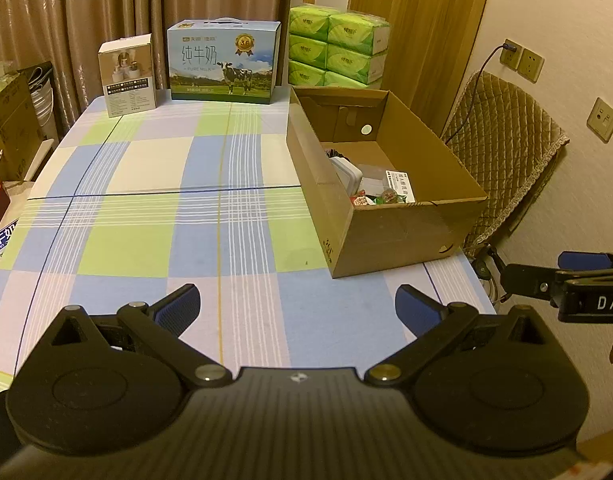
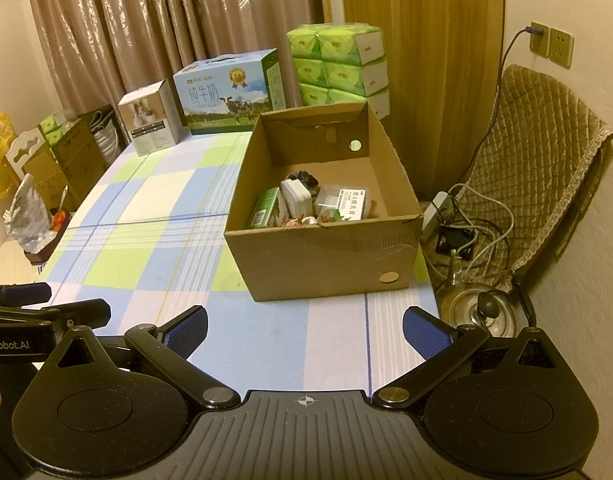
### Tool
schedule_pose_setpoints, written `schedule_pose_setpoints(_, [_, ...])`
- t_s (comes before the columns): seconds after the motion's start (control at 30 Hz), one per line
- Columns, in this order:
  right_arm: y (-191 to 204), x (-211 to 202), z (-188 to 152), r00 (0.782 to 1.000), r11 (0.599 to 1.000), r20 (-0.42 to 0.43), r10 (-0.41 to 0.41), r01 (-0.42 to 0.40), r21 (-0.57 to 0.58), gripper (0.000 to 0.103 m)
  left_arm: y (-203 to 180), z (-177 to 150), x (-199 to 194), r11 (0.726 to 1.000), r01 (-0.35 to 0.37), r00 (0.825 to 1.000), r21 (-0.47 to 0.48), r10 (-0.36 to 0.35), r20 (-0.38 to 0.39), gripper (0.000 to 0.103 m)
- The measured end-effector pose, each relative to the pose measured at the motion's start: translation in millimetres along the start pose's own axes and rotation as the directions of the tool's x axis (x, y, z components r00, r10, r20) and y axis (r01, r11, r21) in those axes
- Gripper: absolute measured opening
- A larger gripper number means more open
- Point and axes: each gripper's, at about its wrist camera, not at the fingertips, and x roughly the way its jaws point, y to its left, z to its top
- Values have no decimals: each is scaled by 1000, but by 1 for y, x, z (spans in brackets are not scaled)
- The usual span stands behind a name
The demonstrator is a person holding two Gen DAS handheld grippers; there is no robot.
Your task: Organize objects
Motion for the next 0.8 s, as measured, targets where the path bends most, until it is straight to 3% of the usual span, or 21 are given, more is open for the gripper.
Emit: schedule_pose_setpoints(0.8, [3,2,0,1000,1000,1,-1,1,0,101,4,-1,-1,1000,11,1000,-9,-11,-3,102])
